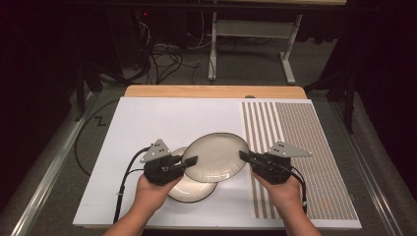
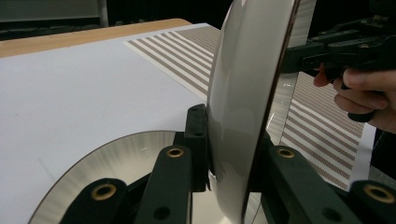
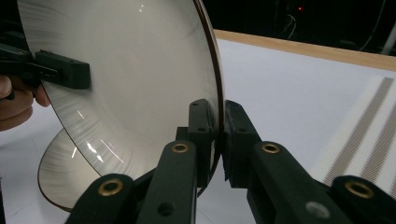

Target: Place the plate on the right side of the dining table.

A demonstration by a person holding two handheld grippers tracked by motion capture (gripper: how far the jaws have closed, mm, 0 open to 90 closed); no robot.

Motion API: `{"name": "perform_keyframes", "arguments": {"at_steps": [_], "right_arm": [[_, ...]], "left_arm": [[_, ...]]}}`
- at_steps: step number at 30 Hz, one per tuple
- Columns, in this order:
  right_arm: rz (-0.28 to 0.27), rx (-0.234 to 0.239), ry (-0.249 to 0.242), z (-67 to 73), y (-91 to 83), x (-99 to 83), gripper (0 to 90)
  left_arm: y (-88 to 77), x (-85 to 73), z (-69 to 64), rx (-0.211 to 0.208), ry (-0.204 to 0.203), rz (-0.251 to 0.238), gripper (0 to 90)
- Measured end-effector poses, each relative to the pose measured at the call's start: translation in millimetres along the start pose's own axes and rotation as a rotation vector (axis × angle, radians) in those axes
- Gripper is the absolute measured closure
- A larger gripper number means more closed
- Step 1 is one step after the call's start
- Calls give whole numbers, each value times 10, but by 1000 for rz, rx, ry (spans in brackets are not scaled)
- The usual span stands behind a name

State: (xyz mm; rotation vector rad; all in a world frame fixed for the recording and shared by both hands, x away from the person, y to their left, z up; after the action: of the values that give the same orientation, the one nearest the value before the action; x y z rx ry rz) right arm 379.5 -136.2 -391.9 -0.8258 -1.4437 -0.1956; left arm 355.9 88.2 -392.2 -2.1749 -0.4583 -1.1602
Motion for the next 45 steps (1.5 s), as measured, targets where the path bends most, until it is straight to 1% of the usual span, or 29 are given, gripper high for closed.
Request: {"name": "perform_keyframes", "arguments": {"at_steps": [7,10,18,23,25,34,36,40,45], "right_arm": [[12,-46,23,-200,-190,-122,858],[18,-66,33,-282,-271,-174,857],[19,-122,67,-496,-506,-300,855],[23,-158,87,-616,-653,-395,855],[26,-171,93,-658,-707,-427,855],[37,-228,117,-819,-900,-537,856],[37,-239,123,-851,-939,-561,855],[39,-260,133,-917,-1017,-617,854],[25,-285,153,-1006,-1115,-646,855]], "left_arm": [[300,29,-112,-20,9,26,777],[422,46,-171,-20,24,41,775],[753,111,-325,-60,14,74,775],[953,140,-421,-64,24,99,769],[1028,151,-452,-69,19,107,766],[1318,180,-565,-78,28,137,754],[1376,186,-594,-78,41,145,753],[1488,204,-661,-74,49,157,749],[1614,219,-726,-80,34,155,743]]}}
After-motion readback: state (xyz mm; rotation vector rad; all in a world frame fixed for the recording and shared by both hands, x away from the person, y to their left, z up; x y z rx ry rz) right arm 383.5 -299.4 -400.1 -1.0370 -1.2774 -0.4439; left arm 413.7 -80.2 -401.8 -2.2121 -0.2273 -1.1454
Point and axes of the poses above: each handheld gripper's, and its own axes: y roughly forward along the jaws, x roughly out of its top, z roughly to its left, the point moved 7 cm from there along y, roughly forward along the jaws, and after that the axes turned 14 degrees about -y, right-handed, at the moved point
